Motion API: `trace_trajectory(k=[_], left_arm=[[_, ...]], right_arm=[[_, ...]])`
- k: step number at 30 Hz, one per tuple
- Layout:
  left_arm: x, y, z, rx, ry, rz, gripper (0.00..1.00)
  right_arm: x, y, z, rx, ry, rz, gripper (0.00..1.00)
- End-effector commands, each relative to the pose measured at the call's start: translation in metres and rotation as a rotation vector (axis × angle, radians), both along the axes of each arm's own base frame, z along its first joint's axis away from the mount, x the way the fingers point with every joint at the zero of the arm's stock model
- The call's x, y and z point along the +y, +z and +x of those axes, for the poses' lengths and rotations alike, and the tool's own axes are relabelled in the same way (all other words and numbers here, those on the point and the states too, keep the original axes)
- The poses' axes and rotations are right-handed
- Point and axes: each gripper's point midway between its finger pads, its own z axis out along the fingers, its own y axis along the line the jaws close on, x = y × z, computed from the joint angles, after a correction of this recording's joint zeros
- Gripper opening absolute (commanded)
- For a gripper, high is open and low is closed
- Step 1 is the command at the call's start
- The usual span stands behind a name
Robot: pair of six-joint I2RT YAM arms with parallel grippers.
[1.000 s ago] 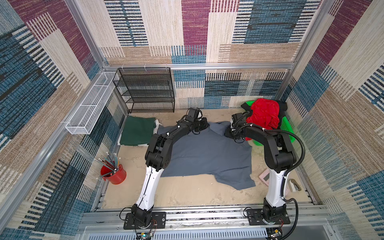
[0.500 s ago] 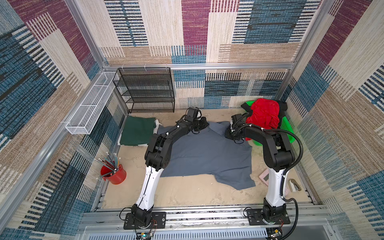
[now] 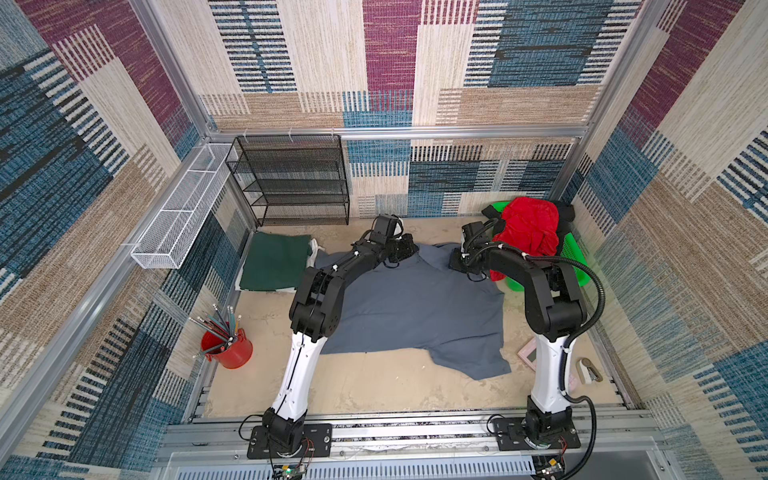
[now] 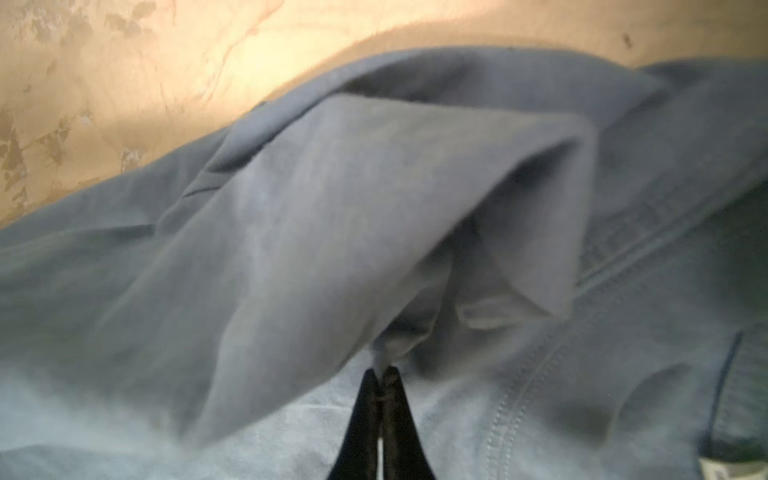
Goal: Fold and stack the t-shirts
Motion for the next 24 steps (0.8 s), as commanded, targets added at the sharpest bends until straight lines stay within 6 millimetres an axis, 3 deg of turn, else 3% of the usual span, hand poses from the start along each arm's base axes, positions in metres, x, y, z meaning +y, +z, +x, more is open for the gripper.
trace_trajectory(k=[1, 6, 10, 17, 24], left_arm=[[-0.002, 0.007, 0.000, -0.006, -0.006, -0.026, 0.00], [-0.003, 0.009, -0.007, -0.003, -0.020, -0.025, 0.00], [0.000, 0.000, -0.016, 0.018, -0.022, -0.008, 0.00], [-0.001, -0.017, -0.035, 0.059, -0.035, -0.008, 0.00], [-0.019, -0.024, -0.066, 0.092, -0.091, 0.015, 0.00]], right_arm=[[-0.005, 0.007, 0.002, -0.016, -0.010, -0.032, 0.00], [-0.017, 0.037, -0.002, -0.083, -0.049, -0.067, 0.00], [-0.025, 0.052, -0.016, -0.110, -0.068, -0.085, 0.00], [-0.037, 0.055, -0.050, -0.098, -0.096, -0.099, 0.00], [-0.046, 0.061, -0.078, -0.109, -0.121, -0.101, 0.00]])
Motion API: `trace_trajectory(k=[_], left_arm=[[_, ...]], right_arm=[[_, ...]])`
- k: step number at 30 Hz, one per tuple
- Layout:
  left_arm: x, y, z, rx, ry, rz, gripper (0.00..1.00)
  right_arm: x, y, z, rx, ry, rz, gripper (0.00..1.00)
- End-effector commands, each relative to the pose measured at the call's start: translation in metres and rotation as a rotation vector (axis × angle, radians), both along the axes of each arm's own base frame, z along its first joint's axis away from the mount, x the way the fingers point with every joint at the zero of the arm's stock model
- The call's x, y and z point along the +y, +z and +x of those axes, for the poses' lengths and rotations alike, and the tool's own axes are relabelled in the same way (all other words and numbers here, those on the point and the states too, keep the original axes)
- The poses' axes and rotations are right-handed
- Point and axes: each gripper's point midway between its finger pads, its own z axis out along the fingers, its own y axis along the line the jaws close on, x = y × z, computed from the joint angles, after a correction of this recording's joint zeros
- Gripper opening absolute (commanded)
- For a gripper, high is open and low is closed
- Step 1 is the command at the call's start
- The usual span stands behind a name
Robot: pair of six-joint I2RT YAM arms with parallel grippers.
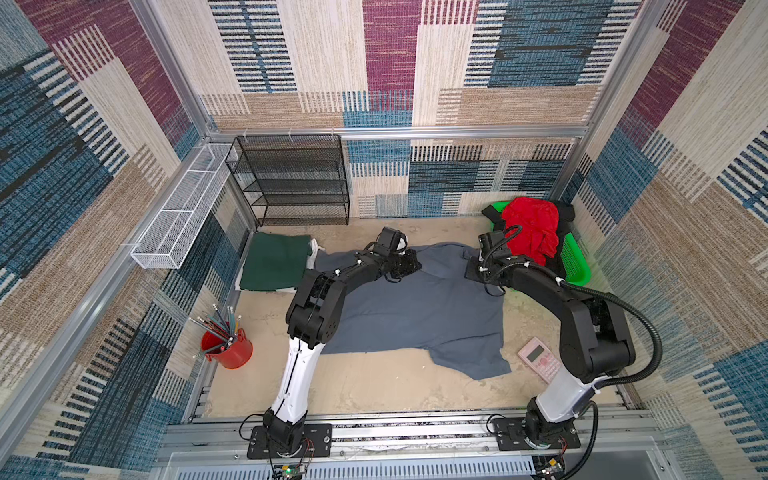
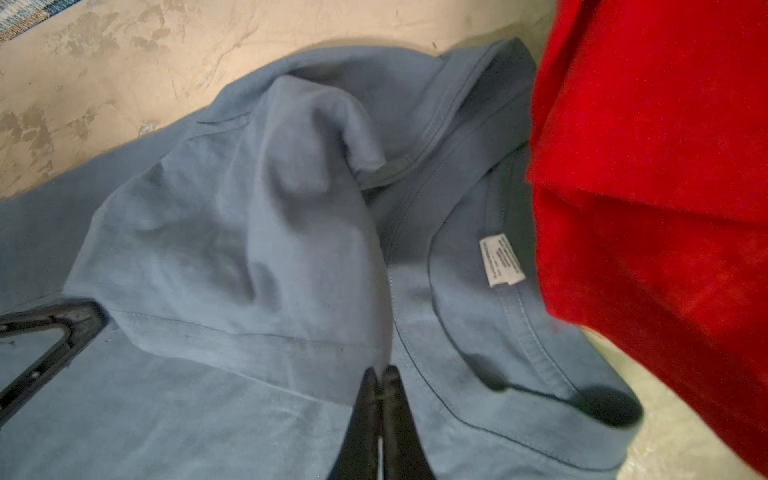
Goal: Fold and stack the t-shirts
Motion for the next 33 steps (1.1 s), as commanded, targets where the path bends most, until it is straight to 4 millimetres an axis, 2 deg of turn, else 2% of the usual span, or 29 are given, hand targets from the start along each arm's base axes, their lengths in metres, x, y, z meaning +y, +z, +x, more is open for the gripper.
trace_trajectory(k=[1, 9, 12, 18, 24, 33], left_arm=[[-0.008, 0.004, -0.010, -0.008, -0.026, -0.015, 0.00], [-0.006, -0.003, -0.027, 0.004, -0.030, 0.027, 0.00], [-0.002, -0.006, -0.026, 0.004, -0.019, 0.053, 0.00], [0.000, -0.004, -0.018, -0.007, -0.021, 0.079, 0.00], [0.003, 0.003, -0.015, -0.033, -0.014, 0.091, 0.00], [0.003, -0.005, -0.017, -0.019, -0.019, 0.098, 0.00]], right_arm=[[-0.005, 0.006, -0.004, -0.032, -0.031, 0.000, 0.00], [0.001, -0.021, -0.029, 0.038, -0.016, 0.050, 0.00], [0.003, -0.029, -0.036, 0.056, -0.013, 0.068, 0.00], [0.026, -0.031, -0.037, 0.082, 0.080, 0.167, 0.00], [0.010, -0.045, -0.043, 0.125, 0.031, 0.093, 0.00], [0.000, -0.052, -0.066, 0.146, -0.022, 0.088, 0.00]])
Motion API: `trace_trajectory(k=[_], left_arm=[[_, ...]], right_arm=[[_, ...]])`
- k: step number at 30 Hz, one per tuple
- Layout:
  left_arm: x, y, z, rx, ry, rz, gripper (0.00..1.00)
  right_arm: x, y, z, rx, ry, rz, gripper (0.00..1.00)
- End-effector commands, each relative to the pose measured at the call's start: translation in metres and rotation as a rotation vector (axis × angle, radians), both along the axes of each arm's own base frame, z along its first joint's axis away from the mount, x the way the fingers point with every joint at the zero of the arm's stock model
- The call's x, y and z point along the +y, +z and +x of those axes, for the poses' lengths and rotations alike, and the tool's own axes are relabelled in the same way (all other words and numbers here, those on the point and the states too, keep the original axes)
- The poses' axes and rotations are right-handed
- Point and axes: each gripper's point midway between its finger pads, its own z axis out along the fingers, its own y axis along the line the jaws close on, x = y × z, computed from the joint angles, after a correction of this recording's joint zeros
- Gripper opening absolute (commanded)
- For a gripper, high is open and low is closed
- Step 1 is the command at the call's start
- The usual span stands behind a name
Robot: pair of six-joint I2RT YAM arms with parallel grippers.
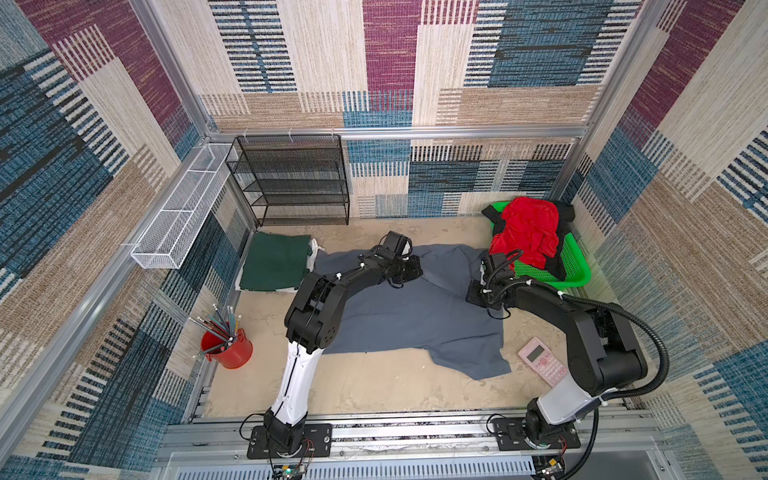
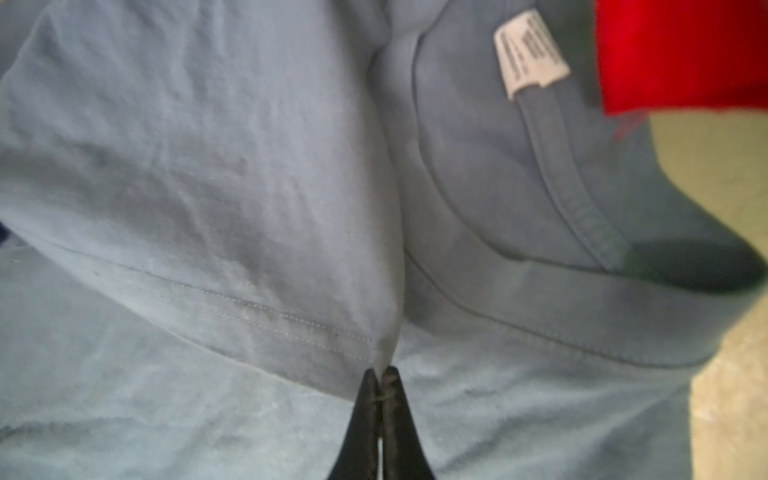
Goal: Fold and stack the t-shirts
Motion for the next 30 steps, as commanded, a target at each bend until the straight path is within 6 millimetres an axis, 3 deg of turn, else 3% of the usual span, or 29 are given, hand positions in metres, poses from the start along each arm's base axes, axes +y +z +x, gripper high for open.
trace_trajectory(k=[1, 8, 10, 12, 15, 17, 20, 26, 30], left_arm=[[0.001, -0.002, 0.000, -0.008, -0.014, 0.007, 0.00], [0.002, 0.000, -0.001, -0.016, -0.021, 0.012, 0.00], [0.003, 0.004, -0.002, -0.026, -0.024, 0.017, 0.00], [0.007, 0.007, -0.003, -0.035, -0.022, 0.031, 0.03], [0.015, 0.019, -0.007, -0.066, -0.026, 0.061, 0.39], [0.025, 0.029, -0.010, -0.108, -0.019, 0.096, 0.52], [0.056, 0.039, -0.011, -0.161, 0.041, 0.185, 0.66], [0.162, 0.029, -0.005, -0.125, 0.248, 0.260, 0.66], [0.223, 0.015, -0.003, -0.102, 0.352, 0.366, 0.62]], right_arm=[[-0.007, -0.001, -0.006, 0.004, -0.044, -0.018, 0.00], [-0.006, -0.005, -0.003, 0.014, -0.043, -0.020, 0.03], [0.001, -0.006, -0.002, 0.017, -0.017, 0.014, 0.15], [0.005, -0.006, -0.001, 0.018, -0.001, 0.032, 0.37], [0.002, 0.005, 0.004, -0.012, -0.009, 0.016, 0.68], [0.001, 0.018, 0.012, -0.048, -0.014, 0.035, 0.79], [-0.004, 0.037, 0.028, -0.103, -0.029, 0.057, 0.88], [-0.031, 0.052, 0.067, -0.167, -0.077, 0.040, 0.87], [-0.044, 0.047, 0.092, -0.168, -0.099, -0.001, 0.83]])
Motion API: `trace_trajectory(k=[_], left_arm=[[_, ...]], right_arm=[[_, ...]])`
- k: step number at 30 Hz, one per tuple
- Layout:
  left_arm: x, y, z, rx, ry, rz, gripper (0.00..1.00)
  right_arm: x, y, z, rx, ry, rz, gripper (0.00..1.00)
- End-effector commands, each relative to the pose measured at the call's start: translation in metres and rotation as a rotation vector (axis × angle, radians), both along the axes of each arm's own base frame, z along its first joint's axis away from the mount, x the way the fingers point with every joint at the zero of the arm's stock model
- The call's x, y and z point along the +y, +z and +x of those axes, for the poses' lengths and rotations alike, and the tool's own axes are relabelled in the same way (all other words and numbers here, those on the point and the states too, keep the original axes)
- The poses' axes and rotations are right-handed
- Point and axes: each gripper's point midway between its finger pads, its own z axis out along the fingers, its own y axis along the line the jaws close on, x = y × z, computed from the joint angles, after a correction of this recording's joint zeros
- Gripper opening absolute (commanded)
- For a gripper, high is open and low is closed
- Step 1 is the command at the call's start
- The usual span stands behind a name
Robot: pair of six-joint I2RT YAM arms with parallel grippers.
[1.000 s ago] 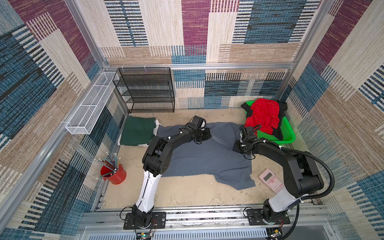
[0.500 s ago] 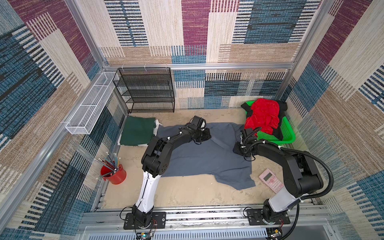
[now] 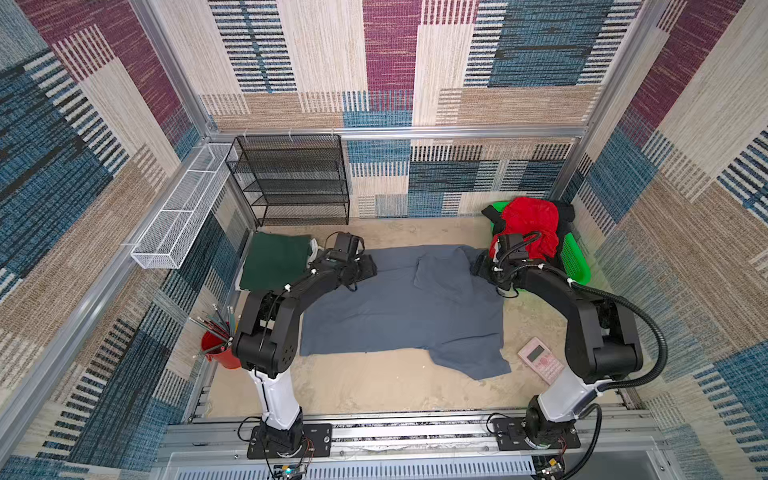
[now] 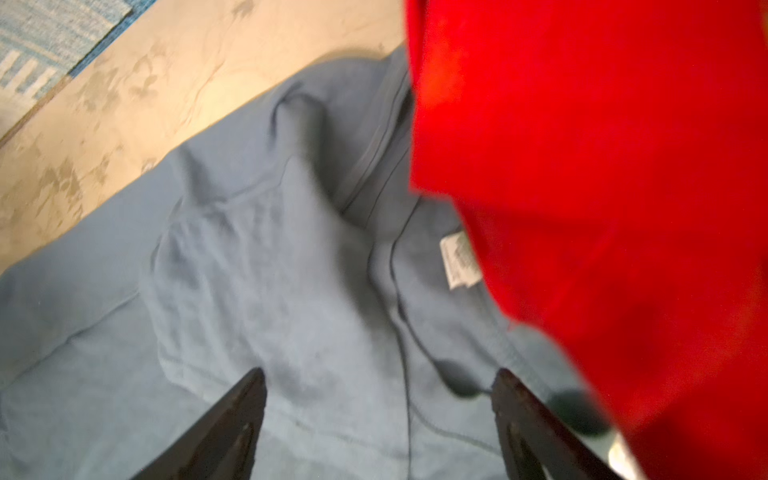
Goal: Fold and stack the t-shirts
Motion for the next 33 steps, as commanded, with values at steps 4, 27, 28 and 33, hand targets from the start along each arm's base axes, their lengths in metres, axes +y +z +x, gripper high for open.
trace_trajectory(k=[4, 27, 28, 33], left_arm=[[0.065, -0.024, 0.001, 0.049, 0.091, 0.186, 0.58], [0.136, -0.056, 0.011, 0.130, 0.234, 0.415, 0.49], [0.137, -0.055, 0.011, 0.128, 0.238, 0.418, 0.49], [0.146, -0.054, 0.011, 0.127, 0.261, 0.440, 0.48]], right_arm=[[-0.007, -0.010, 0.037, -0.014, -0.002, -0.057, 0.78], [-0.013, -0.008, 0.066, -0.021, 0.002, -0.127, 0.68], [-0.011, -0.005, 0.066, -0.027, 0.011, -0.124, 0.68], [0.002, 0.008, 0.063, -0.051, 0.046, -0.128, 0.69]])
